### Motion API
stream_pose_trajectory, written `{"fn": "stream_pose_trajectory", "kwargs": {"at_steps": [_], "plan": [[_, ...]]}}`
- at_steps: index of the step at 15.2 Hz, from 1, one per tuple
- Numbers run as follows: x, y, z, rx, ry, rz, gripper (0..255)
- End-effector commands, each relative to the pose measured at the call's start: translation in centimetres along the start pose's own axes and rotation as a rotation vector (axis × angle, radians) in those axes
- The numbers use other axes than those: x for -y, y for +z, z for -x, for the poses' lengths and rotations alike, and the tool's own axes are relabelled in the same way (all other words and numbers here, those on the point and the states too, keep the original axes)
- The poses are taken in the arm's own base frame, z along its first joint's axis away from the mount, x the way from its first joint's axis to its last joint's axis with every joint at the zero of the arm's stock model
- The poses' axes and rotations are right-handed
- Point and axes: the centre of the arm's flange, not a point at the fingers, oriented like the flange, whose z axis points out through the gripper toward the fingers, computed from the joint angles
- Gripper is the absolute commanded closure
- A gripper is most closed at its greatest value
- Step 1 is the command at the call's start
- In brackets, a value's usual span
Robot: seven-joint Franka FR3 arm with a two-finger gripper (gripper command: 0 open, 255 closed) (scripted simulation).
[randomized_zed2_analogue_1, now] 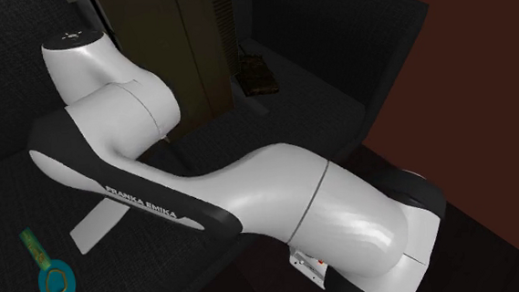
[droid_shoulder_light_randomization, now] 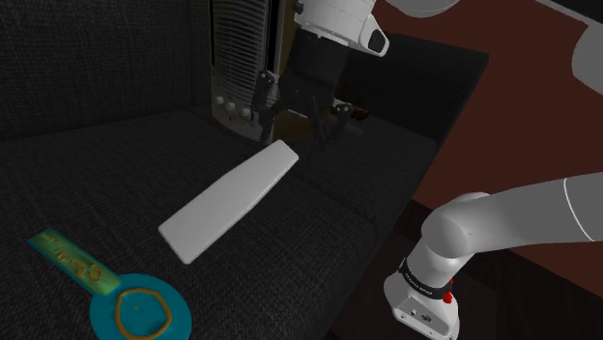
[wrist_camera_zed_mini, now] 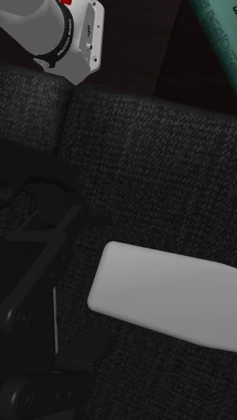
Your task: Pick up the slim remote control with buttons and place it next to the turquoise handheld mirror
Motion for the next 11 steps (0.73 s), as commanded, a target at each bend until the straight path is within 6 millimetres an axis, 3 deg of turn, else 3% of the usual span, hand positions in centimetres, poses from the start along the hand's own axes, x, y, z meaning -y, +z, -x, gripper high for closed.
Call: {"fn": "stream_pose_trajectory", "kwargs": {"at_steps": [1, 2, 11], "plan": [[0.9, 0.3, 2.4, 0.001, 0.001, 0.0, 255], [1.5, 0.5, 3.8, 0.001, 0.001, 0.0, 255], [0.9, 5.2, 3.1, 0.001, 0.001, 0.0, 255]]}}
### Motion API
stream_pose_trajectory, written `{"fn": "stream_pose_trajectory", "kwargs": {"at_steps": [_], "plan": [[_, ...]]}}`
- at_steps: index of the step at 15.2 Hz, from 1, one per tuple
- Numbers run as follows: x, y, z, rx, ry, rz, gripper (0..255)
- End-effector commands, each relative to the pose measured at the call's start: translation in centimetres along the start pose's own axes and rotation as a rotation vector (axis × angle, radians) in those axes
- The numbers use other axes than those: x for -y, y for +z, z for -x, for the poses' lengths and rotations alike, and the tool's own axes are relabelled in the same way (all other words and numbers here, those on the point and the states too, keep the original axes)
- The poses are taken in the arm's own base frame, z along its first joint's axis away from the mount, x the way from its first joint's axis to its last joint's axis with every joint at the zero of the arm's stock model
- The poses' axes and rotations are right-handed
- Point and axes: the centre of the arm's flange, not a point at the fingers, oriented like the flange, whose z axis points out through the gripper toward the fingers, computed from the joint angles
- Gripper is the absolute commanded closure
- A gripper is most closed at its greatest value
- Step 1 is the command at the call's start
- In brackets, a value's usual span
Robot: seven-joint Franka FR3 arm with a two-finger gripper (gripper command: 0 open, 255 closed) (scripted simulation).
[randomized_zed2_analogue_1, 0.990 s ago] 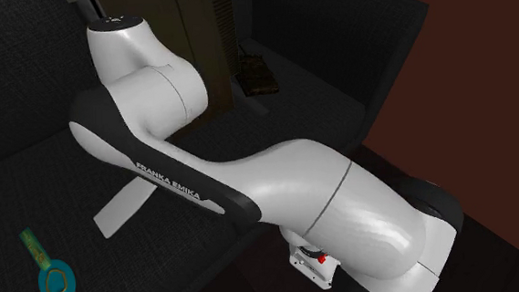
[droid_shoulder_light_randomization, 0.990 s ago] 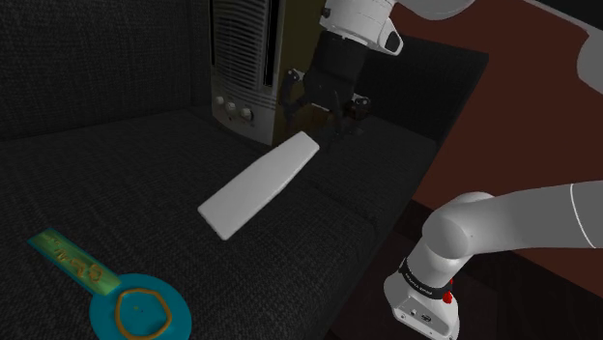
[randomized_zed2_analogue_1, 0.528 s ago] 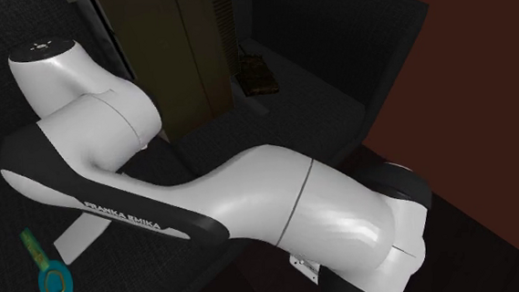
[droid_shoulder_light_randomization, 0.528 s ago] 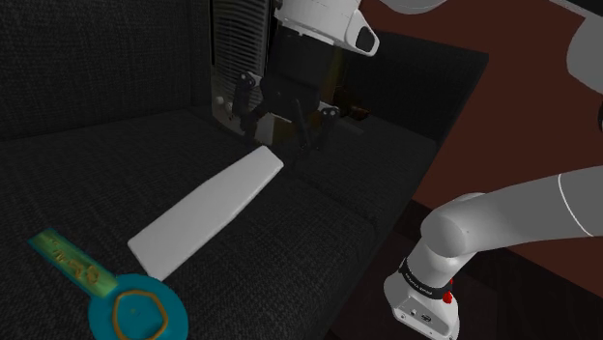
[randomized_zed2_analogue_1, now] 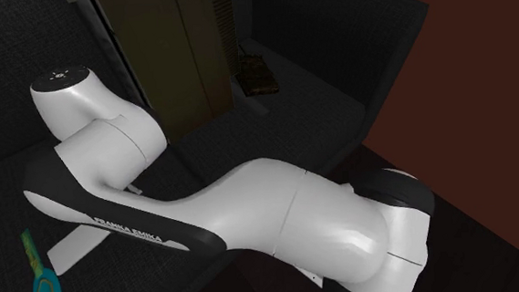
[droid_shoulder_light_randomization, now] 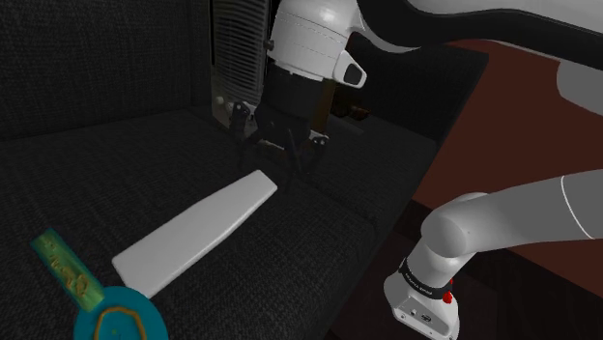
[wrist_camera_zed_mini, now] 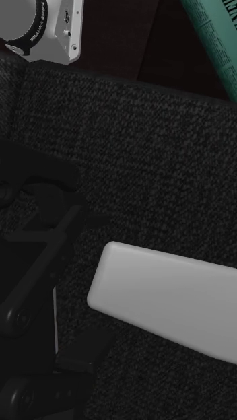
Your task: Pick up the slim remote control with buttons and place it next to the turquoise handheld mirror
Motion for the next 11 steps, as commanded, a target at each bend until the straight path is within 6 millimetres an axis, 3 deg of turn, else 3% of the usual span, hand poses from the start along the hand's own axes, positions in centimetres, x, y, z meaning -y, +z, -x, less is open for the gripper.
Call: {"fn": "stream_pose_trajectory", "kwargs": {"at_steps": [1, 6, 11], "plan": [[-0.2, 1.1, -0.1, 0.0, 0.0, 0.0, 255], [-0.5, 3.6, -0.5, 0.0, 0.0, 0.0, 255], [-0.5, 3.6, -0.5, 0.0, 0.0, 0.0, 255]]}}
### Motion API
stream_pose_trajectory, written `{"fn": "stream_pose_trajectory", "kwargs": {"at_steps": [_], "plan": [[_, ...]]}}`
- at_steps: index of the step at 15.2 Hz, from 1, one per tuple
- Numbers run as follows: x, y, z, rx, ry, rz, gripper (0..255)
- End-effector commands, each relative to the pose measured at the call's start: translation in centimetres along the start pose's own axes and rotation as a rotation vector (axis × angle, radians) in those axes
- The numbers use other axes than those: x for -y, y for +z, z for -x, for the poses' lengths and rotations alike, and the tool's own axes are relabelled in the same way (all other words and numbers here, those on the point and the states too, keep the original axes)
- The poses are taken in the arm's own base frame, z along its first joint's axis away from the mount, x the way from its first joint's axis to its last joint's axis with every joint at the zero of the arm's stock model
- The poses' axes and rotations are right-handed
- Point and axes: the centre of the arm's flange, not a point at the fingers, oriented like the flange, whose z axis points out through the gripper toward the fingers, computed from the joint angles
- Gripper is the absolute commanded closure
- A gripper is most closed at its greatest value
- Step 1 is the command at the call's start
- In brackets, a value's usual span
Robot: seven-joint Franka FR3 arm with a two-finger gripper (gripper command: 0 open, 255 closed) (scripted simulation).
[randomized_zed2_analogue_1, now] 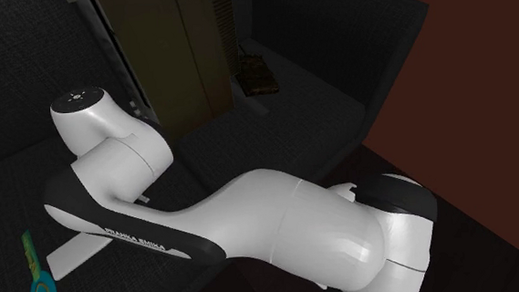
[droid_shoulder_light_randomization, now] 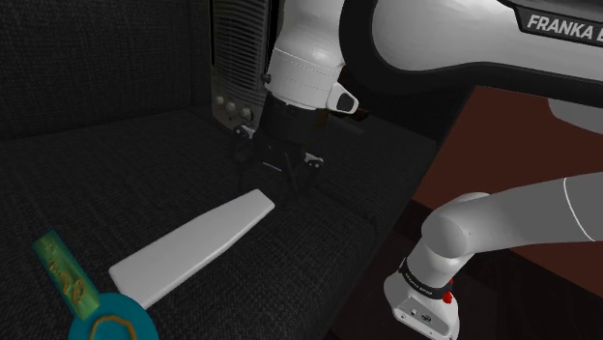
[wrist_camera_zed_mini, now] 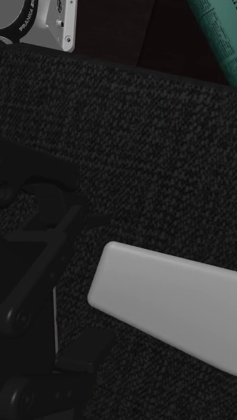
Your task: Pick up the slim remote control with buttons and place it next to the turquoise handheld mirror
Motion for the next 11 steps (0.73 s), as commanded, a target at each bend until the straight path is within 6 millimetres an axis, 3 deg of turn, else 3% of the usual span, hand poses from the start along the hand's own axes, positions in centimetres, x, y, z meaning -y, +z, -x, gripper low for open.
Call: {"fn": "stream_pose_trajectory", "kwargs": {"at_steps": [1, 2, 3, 8, 11], "plan": [[0.0, 0.0, 0.0, 0.0, 0.0, 0.0, 255], [0.0, 0.0, 0.0, 0.0, 0.0, 0.0, 255], [0.0, 0.0, 0.0, 0.0, 0.0, 0.0, 0], [0.0, 0.0, 0.0, 0.0, 0.0, 0.0, 0], [0.0, -4.0, 0.0, 0.0, 0.0, 0.0, 0]]}}
